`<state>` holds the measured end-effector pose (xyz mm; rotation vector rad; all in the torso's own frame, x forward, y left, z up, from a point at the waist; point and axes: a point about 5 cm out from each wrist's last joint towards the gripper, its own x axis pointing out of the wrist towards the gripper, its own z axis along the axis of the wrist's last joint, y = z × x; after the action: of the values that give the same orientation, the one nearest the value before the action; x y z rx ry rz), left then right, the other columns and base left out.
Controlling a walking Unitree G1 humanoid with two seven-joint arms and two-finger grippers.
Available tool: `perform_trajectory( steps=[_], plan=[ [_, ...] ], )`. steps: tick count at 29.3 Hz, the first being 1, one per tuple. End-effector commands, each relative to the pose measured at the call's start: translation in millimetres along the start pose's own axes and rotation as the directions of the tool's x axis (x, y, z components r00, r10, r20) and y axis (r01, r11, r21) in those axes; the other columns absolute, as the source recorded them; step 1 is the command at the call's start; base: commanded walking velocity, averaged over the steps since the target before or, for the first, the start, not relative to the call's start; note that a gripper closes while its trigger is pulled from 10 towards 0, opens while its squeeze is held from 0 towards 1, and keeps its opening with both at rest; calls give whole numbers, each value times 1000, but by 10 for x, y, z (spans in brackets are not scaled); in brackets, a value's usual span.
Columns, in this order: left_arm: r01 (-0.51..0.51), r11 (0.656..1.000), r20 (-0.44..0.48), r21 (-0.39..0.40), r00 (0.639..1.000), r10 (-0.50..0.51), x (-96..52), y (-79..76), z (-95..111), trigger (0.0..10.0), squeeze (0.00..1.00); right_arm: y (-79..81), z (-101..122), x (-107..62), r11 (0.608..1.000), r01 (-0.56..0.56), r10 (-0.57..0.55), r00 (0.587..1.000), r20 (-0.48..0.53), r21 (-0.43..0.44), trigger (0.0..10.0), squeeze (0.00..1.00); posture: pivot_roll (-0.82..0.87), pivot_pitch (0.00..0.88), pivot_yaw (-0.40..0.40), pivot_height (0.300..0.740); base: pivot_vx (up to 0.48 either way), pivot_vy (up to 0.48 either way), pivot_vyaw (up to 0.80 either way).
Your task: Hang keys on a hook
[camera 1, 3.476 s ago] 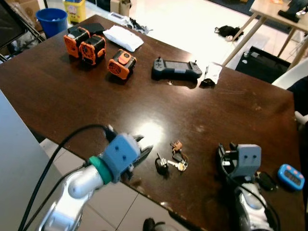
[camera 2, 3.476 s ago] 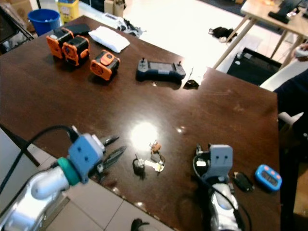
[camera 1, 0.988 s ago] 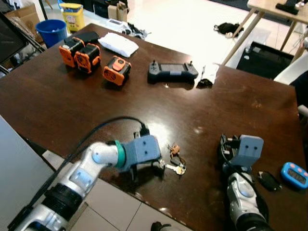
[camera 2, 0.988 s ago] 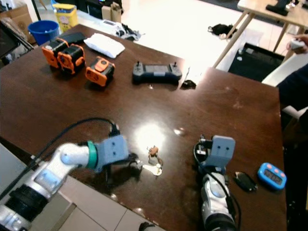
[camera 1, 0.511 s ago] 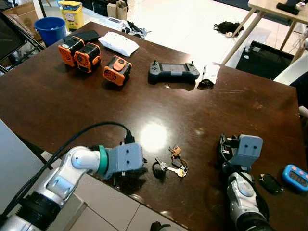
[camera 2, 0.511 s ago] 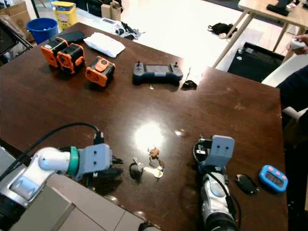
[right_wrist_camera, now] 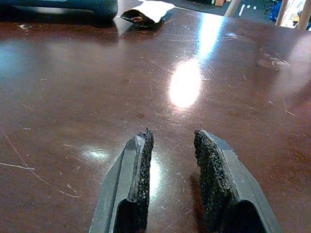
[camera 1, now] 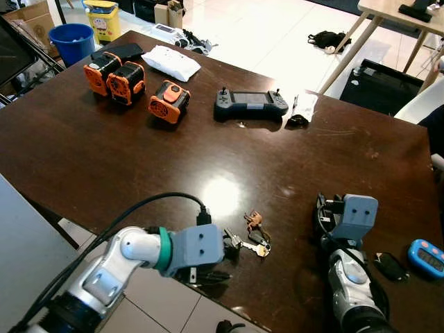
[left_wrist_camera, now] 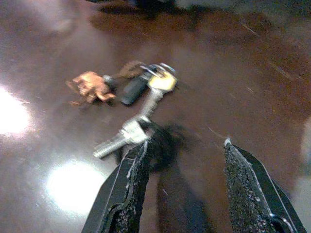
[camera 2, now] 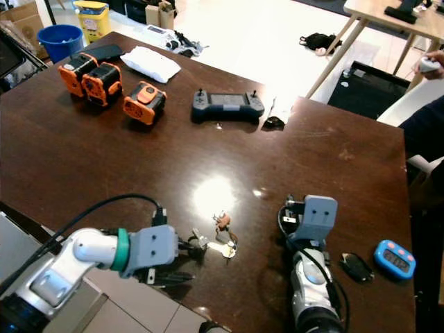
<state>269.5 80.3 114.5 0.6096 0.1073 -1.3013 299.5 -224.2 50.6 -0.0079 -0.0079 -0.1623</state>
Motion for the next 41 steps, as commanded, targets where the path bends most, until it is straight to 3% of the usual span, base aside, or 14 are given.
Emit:
perform_trajectory(
  steps=[1, 8, 9, 11, 12, 14, 19, 33, 35, 36, 37, 38, 39, 41],
  plan=[
    [-17, 999, 0, -39, 1000, 17, 53, -1, -10, 10000, 0, 29, -507, -338, 1000, -20, 19, 965, -263, -2, 10000, 0, -85, 122, 31, 740, 0, 0, 0],
    [-39, 998, 12, -56, 999, 40, 97, 19, 22, 10000, 0, 32, -517, -349, 1000, -24, 22, 964, -266, -5, 10000, 0, -84, 124, 31, 740, 0, 0, 0],
    [-43, 998, 3, -50, 999, 43, 104, 18, 12, 8471, 0, 33, -520, -353, 1000, -25, 23, 964, -267, -5, 10000, 0, -84, 124, 31, 740, 0, 0, 0],
    [-46, 998, -15, -46, 999, 45, 110, 13, -17, 8471, 0, 35, -524, -357, 1000, -26, 24, 963, -268, -5, 10000, 0, -84, 126, 30, 740, 0, 0, 0],
    [-61, 997, -50, -42, 997, 59, 114, 16, -84, 2902, 0, 38, -525, -357, 1000, -26, 24, 963, -269, -5, 10000, 0, -84, 129, 31, 740, 0, 0, 0],
    [-82, 996, -107, -38, 991, 78, 103, 19, -205, 824, 0, 41, -524, -355, 1000, -27, 25, 963, -269, -4, 10000, 0, -84, 129, 31, 740, 0, 0, 0],
    [-89, 995, -148, -34, 986, 83, 69, 9, -295, 0, 0, 41, -522, -354, 1000, -27, 25, 963, -268, -4, 10000, 0, -84, 129, 31, 740, 0, 0, 0],
    [-147, 980, -89, -131, 987, 136, 3, -1, -285, 0, 0, 46, -514, -340, 999, -33, 30, 963, -269, -7, 10000, 0, -78, 133, 20, 740, 0, 0, 0],
    [-358, 918, 84, -170, 923, 375, -84, 298, 53, 0, 0, 39, -502, -330, 999, -35, 32, 964, -264, -9, 10000, 0, -83, 134, 16, 740, 0, 0, 0],
    [-358, 918, 84, -170, 923, 375, -84, 298, 53, 0, 0, 39, -502, -330, 999, -35, 32, 964, -264, -9, 10000, 0, -83, 134, 16, 740, 0, 0, 0],
    [-511, 845, 192, -157, 824, 533, -203, 485, 325, 10000, 0, 35, -494, -325, 999, -37, 33, 965, -259, -9, 10000, 0, -81, 133, 14, 740, 0, 0, 0],
    [-511, 845, 192, -157, 824, 533, -203, 485, 325, 10000, 0, 35, -494, -325, 999, -37, 33, 965, -259, -9, 10000, 0, -81, 133, 14, 740, 0, 0, 0],
    [-614, 772, 278, -163, 722, 633, -327, 588, 564, 10000, 0, 34, -487, -320, 999, -40, 36, 966, -255, -10, 10000, 0, -81, 131, 13, 740, 0, 0, 0],
    [-692, 697, 357, -187, 613, 704, -469, 628, 816, 10000, 0, 39, -479, -313, 999, -44, 40, 967, -252, -11, 10000, 0, -77, 127, 11, 740, 0, 0, 0]
  ],
)
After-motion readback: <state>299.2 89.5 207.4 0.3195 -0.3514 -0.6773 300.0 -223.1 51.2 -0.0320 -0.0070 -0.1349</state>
